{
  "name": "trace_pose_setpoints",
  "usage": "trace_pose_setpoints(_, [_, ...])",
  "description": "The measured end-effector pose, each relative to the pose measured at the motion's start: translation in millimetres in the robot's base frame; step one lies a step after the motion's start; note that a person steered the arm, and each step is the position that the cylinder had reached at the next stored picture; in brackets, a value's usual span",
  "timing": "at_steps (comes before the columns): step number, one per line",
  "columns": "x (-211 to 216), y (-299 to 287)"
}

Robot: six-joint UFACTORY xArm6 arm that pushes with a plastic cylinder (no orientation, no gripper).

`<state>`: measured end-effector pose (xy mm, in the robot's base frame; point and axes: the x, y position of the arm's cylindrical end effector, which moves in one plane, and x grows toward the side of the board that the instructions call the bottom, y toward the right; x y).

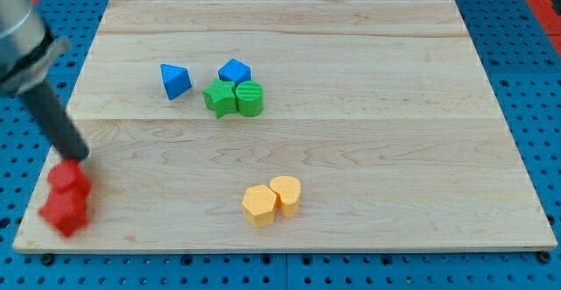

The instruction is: Push the red circle to the bottom side of the board

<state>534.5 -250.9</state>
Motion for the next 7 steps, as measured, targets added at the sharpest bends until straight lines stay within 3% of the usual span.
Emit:
trace_pose_setpoints(1, [43.5, 18.0])
trace_pose_setpoints(3, [43.6, 21.4])
trace_pose_setpoints(4, [21.9, 84.9])
trace_pose_setpoints(5, [82.7, 137.0])
trace_pose_setpoints(7, [84.2, 132.5])
